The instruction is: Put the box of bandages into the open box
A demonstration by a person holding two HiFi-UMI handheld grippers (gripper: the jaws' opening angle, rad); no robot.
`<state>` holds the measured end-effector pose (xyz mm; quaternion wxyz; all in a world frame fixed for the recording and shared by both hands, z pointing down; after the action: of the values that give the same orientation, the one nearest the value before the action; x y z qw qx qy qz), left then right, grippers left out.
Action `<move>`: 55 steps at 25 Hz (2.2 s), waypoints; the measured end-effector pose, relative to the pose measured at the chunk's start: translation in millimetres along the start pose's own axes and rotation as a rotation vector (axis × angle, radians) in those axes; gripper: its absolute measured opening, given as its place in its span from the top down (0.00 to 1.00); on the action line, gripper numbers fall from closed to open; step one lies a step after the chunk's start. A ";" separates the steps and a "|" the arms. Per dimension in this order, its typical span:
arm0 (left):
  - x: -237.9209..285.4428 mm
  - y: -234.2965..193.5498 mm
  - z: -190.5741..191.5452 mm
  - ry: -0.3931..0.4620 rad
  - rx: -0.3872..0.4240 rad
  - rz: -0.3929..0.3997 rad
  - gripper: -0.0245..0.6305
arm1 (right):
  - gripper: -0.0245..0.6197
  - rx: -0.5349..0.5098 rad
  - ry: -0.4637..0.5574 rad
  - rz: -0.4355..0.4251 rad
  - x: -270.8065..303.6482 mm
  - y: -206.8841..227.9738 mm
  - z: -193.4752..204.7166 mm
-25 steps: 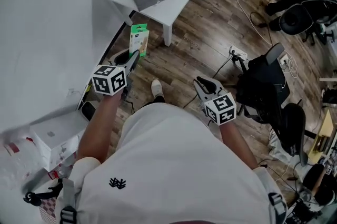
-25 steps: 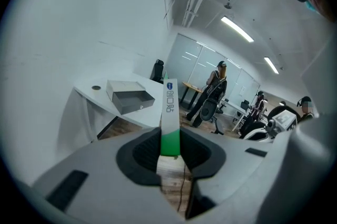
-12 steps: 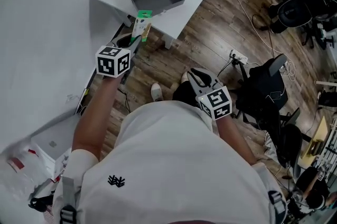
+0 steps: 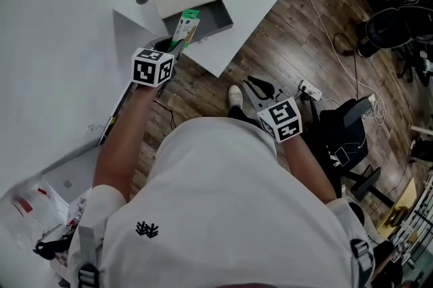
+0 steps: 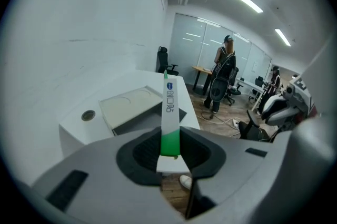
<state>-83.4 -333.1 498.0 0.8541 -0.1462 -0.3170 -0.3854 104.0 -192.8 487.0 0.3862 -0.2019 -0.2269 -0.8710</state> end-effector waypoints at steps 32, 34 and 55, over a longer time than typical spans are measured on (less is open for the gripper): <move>133.1 -26.2 25.9 -0.384 0.193 -0.106 0.81 | 0.87 0.062 -0.019 -0.109 27.7 135.4 -30.0; 133.0 -24.8 25.1 -0.387 0.200 -0.110 0.81 | 0.87 0.063 -0.021 -0.108 26.4 137.2 -28.9; 87.1 -19.4 24.1 -0.258 0.140 -0.121 0.70 | 0.87 0.017 -0.032 -0.123 26.1 106.1 -24.4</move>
<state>-64.6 -383.2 573.3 0.7897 -0.1150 -0.4584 -0.3912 164.6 -284.9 506.2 0.3301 -0.1983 -0.2522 -0.8878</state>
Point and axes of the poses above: the fingertips, and each gripper's own axes: x forward along the fingers, y to its right, z out of its underside, the point moved 1 cm from there along -x, backward along the fingers, and after that the axes turned 7 degrees about x, right-handed, at the moved point
